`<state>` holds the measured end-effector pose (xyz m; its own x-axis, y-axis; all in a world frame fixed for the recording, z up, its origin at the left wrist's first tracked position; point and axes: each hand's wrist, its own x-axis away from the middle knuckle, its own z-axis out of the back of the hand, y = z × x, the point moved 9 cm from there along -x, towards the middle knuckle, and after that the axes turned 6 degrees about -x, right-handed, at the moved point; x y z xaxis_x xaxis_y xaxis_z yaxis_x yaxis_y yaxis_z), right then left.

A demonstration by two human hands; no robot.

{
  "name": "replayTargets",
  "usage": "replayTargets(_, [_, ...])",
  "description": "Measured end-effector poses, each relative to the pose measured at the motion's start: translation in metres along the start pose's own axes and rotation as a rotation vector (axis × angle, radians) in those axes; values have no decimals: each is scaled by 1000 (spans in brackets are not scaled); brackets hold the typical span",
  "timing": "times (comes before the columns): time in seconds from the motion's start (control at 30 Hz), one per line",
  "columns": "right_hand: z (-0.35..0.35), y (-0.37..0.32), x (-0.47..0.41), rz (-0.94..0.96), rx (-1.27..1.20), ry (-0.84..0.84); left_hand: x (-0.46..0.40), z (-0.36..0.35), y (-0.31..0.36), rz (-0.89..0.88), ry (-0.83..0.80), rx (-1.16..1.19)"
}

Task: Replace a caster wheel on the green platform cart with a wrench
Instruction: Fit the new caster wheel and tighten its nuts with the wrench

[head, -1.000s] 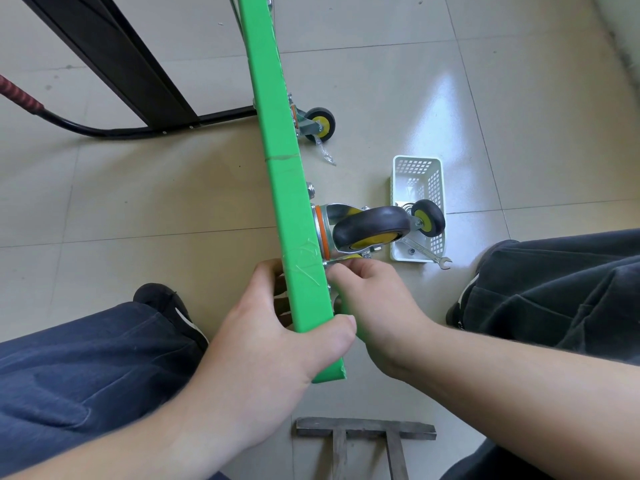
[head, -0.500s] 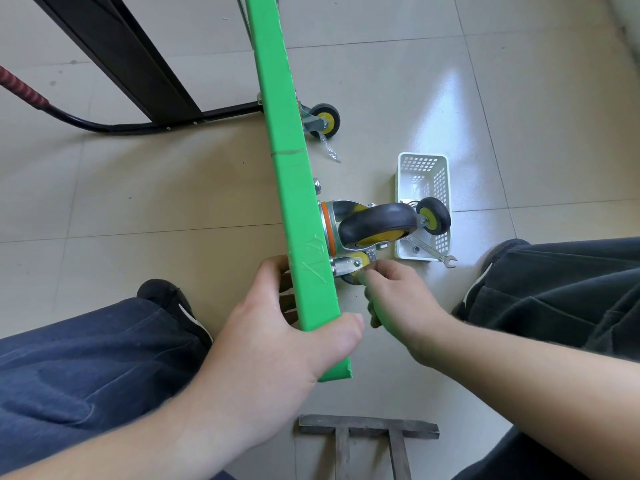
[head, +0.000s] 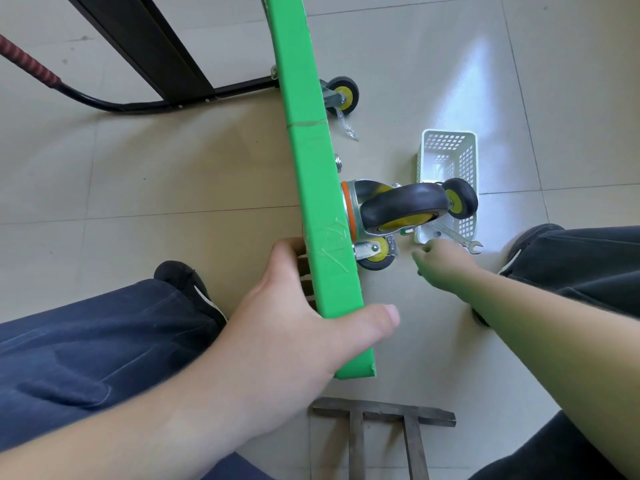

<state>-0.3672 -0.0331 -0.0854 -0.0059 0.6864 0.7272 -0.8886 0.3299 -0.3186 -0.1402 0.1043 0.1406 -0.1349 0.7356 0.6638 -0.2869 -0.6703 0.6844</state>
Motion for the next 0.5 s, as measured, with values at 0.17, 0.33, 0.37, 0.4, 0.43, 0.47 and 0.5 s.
replayTargets(0.17, [12,10,-33,11,82,93,-8,6,5,14,-11,17])
replayTargets(0.33, [26,18,-65,62,201,128,-13,11,11,5,-22,-16])
replayTargets(0.37, [28,22,-72,70,208,149,-12,10,12,8,-31,-18])
replayTargets(0.4, [30,25,-77,68,234,160,-11,9,12,8,-41,-13])
replayTargets(0.43, [30,28,-82,59,265,163,-11,9,12,11,-46,-9])
replayTargets(0.47, [30,32,-88,52,299,157,-12,8,12,11,-53,-6])
replayTargets(0.5, [30,34,-93,47,338,156,-12,7,12,12,-59,-2])
